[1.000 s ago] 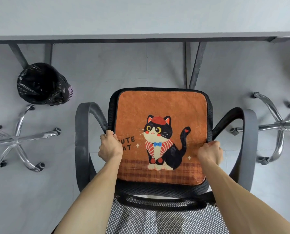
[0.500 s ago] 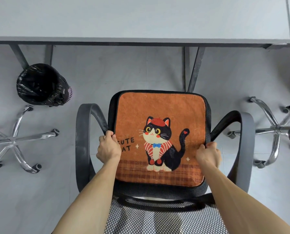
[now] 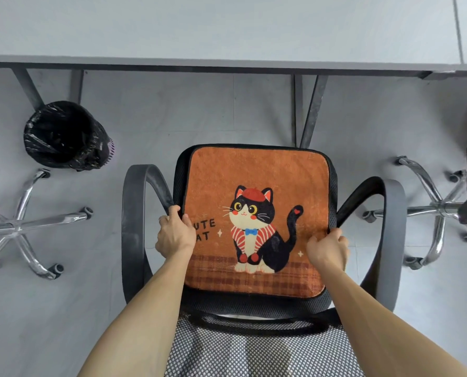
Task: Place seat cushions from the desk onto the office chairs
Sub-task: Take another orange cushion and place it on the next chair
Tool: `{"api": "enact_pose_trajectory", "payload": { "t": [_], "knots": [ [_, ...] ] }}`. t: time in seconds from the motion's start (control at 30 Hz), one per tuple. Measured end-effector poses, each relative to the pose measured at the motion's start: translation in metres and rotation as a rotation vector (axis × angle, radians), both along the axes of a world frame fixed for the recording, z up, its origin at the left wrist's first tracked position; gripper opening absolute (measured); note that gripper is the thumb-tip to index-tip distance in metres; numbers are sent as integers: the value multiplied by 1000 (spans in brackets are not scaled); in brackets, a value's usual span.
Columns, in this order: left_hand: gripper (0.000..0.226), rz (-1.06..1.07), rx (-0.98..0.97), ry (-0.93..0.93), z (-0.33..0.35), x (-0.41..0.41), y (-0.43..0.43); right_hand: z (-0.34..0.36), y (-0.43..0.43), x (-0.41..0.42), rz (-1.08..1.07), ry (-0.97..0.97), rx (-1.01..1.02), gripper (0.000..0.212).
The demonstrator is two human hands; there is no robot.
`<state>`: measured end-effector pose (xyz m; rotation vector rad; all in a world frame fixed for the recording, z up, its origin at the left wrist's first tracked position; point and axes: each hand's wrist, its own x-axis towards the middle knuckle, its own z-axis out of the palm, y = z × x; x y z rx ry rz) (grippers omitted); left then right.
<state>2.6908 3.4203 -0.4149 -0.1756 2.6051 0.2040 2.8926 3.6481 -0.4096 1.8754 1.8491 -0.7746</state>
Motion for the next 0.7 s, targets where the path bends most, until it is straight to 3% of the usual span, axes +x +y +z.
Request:
{"api": "enact_pose_trajectory", "payload": {
  "t": [0.13,0.23,0.33,0.43,0.6,0.7],
  "knots": [
    [60,-412,12,22,3,16,-1,8,-17,-1,266,66,18,73],
    [79,-669,20,-102,-4,29,2,5,-25,-5,405,-1,-107,84],
    [107,-767,-74,-273,-11,35,3,-1,-24,-3,438,-35,-191,98],
    [124,-801,-126,-333,-17,33,2,-7,-20,6,483,-33,-232,106],
    [125,-808,-161,-361,-13,32,7,-7,-16,6,512,-62,-231,103],
    [102,-813,-214,-406,8,23,16,10,-7,-6,563,-148,-260,81]
  ]
}}
